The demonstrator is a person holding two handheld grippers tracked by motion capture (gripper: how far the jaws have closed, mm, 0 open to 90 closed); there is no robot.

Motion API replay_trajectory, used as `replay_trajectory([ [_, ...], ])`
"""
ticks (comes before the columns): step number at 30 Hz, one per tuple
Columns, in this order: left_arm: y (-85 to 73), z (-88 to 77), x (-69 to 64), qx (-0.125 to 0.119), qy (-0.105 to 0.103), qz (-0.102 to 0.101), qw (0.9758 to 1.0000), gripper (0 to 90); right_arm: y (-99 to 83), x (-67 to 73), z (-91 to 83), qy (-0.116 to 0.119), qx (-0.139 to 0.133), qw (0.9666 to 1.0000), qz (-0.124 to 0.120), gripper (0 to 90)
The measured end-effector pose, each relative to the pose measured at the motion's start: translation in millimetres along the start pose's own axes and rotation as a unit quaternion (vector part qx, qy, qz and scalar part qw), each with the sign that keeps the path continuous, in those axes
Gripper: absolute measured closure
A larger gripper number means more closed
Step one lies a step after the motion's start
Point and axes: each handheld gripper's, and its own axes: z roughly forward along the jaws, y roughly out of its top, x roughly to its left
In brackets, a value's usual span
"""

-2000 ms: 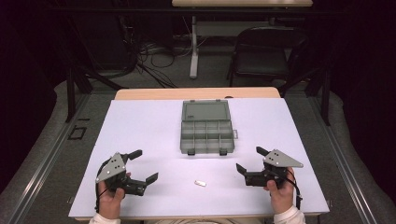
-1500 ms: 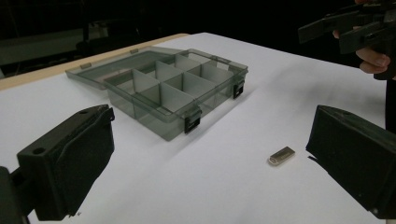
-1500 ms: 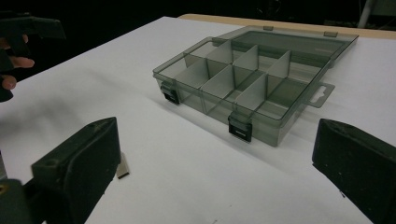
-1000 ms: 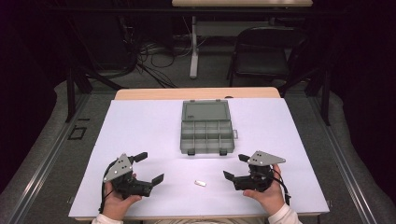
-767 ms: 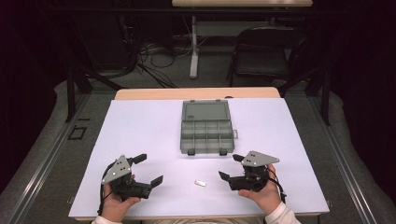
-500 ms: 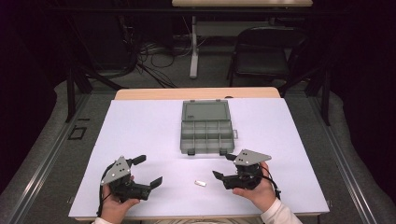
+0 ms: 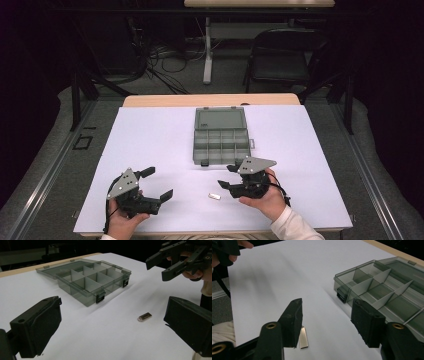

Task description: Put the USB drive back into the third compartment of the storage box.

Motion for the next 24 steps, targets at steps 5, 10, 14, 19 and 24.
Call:
replay_trajectory([
  [5,-0.2,-0.6,-0.3,-0.002,0.001,-0.001,1.0000,0.7,2.3,-0.4,8.9,0.006,0.016,0.9998,0.005,43.8],
  [10,-0.2,-0.1,0.1,0.000,0.000,-0.003,1.0000,0.8,3.1,-0.3,16.4,0.009,0.017,0.9998,0.006,44.5],
  [14,-0.1,0.4,0.3,0.001,-0.002,-0.001,1.0000,0.8,2.2,-0.5,21.6,0.017,0.023,0.9996,0.002,45.5],
  [19,-0.2,0.2,0.6,0.000,-0.001,-0.002,1.0000,0.8,-1.3,1.2,26.3,0.016,0.028,0.9995,-0.006,48.4],
  [24,-0.4,0.3,1.4,0.000,-0.004,-0.002,1.0000,0.8,-6.7,1.9,32.4,0.031,0.036,0.9988,-0.013,53.1],
])
